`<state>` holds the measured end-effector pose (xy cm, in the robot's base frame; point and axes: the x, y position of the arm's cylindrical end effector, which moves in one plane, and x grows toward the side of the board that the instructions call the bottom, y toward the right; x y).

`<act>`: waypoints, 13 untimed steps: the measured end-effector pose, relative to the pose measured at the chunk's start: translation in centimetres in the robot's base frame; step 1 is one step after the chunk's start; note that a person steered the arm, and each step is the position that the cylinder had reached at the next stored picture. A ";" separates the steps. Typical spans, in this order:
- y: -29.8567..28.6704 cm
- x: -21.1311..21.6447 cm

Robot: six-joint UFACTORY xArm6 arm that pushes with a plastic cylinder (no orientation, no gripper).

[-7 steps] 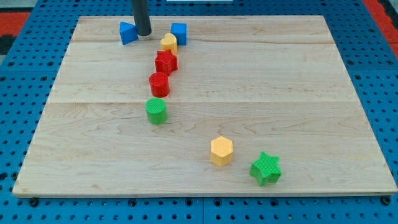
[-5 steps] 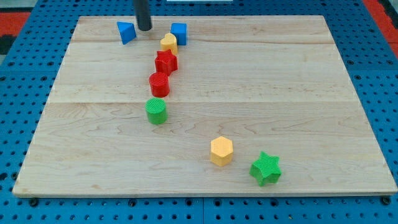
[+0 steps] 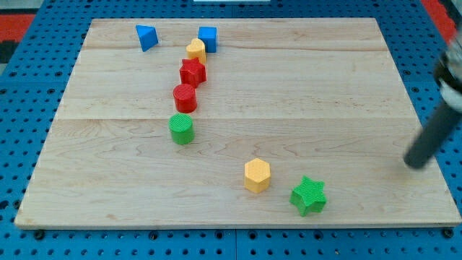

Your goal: Move the green star to the right of the cube

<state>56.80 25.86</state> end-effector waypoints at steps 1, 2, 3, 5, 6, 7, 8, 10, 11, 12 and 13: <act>-0.5 5.1; -1.3 5.0; -3.5 5.1; -10.9 5.1; -15.0 5.0; -16.4 3.1; -17.8 0.5; -18.5 -5.2; -18.5 -9.1; -18.4 -13.2; -18.3 -17.3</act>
<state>39.50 7.60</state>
